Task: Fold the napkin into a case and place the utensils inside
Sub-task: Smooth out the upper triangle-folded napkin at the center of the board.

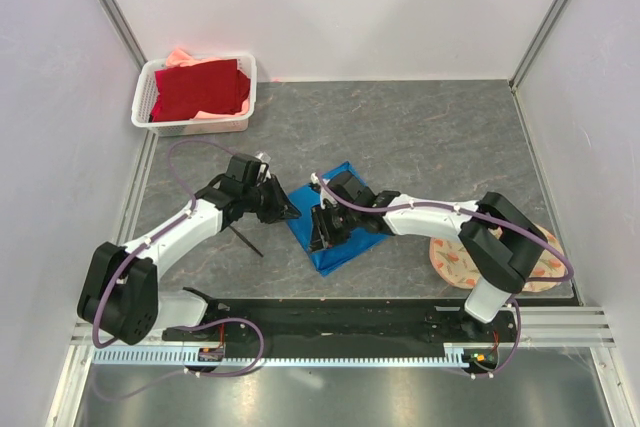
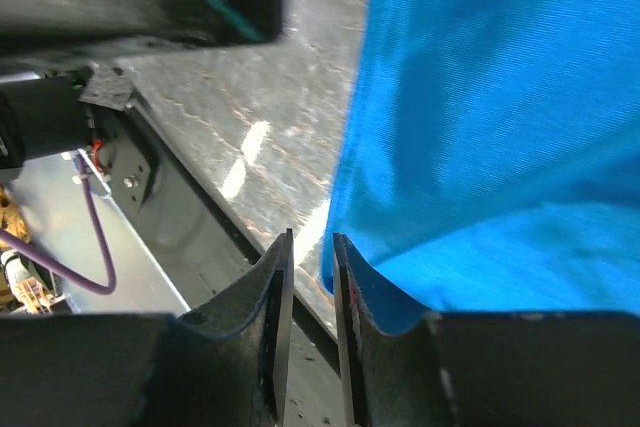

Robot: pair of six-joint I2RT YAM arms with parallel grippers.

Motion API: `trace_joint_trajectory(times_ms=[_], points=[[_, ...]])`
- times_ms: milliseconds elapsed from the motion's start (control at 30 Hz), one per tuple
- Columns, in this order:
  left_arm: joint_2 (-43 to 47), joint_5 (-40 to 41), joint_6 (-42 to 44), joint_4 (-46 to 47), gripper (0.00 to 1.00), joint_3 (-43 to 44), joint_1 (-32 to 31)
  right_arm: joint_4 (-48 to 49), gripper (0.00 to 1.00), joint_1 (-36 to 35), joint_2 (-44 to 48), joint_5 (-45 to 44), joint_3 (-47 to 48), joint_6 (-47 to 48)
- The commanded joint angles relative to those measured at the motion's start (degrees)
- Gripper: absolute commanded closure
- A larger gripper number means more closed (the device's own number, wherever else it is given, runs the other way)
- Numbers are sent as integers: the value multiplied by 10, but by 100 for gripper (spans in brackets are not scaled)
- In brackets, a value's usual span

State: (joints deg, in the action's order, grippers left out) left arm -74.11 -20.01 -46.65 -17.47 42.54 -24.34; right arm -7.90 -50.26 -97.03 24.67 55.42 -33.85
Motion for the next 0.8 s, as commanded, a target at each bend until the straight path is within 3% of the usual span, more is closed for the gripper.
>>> trace_joint_trajectory(times_ms=[0, 767], points=[[3, -10, -12, 8, 82, -9, 3, 35, 71, -16, 4, -6, 4, -17], [-4, -13, -4, 10, 82, 1, 6, 37, 75, -24, 19, -37, -87, 0]])
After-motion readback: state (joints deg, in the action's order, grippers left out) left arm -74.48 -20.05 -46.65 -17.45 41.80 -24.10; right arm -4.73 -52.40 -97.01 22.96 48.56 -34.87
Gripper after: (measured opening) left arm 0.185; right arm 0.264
